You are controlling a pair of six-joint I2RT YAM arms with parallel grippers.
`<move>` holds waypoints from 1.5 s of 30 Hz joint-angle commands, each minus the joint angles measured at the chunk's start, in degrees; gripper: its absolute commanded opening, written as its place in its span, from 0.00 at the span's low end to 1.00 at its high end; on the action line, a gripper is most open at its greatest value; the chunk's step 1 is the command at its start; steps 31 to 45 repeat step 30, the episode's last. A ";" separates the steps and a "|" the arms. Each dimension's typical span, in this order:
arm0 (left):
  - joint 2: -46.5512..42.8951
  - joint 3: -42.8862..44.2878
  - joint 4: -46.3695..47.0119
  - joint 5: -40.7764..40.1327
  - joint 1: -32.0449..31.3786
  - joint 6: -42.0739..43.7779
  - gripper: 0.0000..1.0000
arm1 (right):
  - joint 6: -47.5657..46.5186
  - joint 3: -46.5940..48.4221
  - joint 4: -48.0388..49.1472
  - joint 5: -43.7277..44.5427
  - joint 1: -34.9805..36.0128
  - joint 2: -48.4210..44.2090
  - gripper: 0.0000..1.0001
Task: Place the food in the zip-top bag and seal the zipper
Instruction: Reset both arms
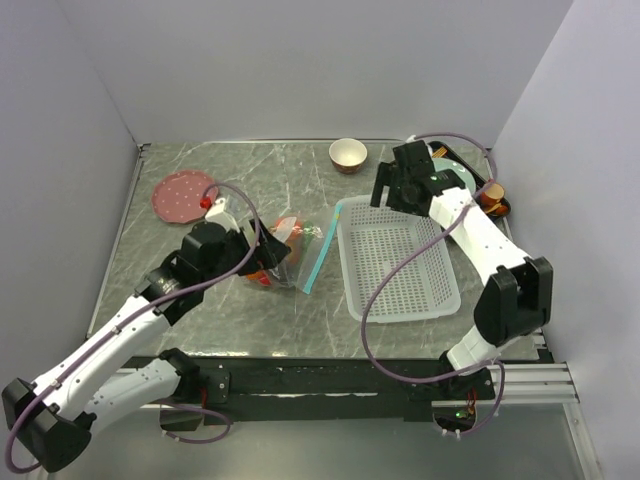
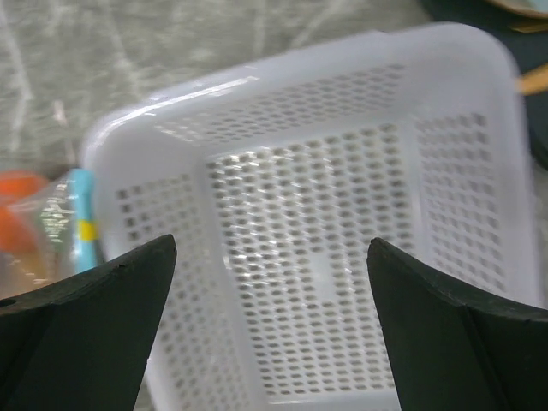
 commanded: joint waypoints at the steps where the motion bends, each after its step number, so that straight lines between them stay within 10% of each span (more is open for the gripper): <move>1: 3.23 7.29 -3.28 -6.53 0.06 4.18 0.99 | -0.13 -3.21 0.51 8.51 -2.61 -7.31 1.00; 30: 19.68 24.72 4.35 1.10 26.95 10.51 0.99 | -1.70 -19.74 14.93 4.73 -9.47 -22.88 1.00; 45: 19.68 24.72 4.35 1.10 26.95 10.51 0.99 | -1.70 -19.74 14.93 4.73 -9.47 -22.88 1.00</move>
